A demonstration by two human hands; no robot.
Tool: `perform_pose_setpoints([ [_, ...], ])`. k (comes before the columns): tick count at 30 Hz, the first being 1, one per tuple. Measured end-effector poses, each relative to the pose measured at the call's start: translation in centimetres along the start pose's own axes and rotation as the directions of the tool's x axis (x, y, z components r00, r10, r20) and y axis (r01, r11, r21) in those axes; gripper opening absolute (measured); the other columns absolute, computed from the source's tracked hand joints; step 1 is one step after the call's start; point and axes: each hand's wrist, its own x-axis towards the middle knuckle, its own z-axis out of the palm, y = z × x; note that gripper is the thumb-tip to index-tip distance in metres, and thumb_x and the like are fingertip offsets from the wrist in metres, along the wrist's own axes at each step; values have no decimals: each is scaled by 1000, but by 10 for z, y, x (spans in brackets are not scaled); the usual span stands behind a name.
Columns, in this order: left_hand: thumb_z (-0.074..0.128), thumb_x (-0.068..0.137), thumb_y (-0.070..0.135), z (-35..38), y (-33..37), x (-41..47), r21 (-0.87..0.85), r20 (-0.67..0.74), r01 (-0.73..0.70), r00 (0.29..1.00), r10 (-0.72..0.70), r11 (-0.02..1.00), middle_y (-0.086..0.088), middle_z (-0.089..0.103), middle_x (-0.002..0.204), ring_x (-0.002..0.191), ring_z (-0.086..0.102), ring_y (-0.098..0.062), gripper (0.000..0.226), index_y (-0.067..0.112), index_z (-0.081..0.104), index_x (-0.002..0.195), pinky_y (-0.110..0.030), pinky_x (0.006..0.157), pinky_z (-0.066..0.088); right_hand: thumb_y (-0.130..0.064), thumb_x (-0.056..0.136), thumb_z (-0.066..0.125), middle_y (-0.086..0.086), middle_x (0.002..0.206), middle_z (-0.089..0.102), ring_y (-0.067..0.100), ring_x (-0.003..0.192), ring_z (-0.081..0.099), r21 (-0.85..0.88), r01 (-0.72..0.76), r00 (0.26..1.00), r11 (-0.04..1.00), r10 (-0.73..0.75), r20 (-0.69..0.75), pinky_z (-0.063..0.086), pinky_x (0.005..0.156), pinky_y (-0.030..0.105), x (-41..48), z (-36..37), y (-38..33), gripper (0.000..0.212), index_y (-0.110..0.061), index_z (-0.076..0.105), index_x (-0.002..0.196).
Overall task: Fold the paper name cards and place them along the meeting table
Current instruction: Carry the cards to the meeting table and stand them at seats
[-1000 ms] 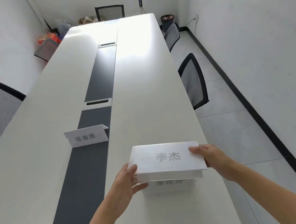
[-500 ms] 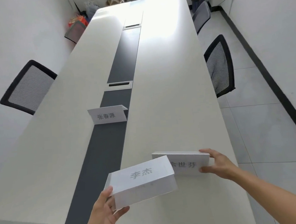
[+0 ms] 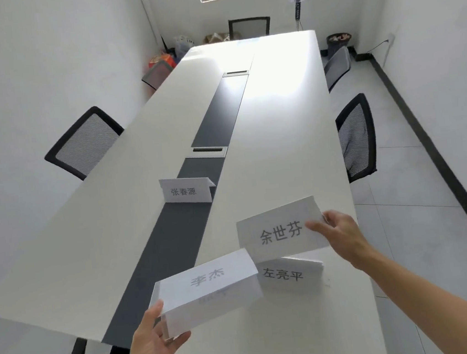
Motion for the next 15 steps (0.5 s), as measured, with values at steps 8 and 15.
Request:
perform_pose_setpoints([
  [8, 43, 94, 39, -75, 5, -53, -143, -169, -207, 969, 182, 968, -5, 65, 105, 99, 57, -24, 32, 26, 60, 118, -44, 79, 47, -26, 92, 57, 7, 97, 70, 21, 86, 67, 123, -40, 982, 992, 17, 189, 57, 73, 41, -42, 73, -54, 10, -16, 57, 94],
  [15, 44, 92, 42, -189, -18, -135, -146, -426, -326, 873, 238, 934, -7, 63, 107, 95, 56, -22, 41, 19, 58, 124, -35, 61, 52, -25, 94, 55, 7, 93, 68, 20, 82, 64, 36, -37, 924, 999, 21, 383, 57, 74, 45, -124, 176, -67, 12, -14, 60, 97],
])
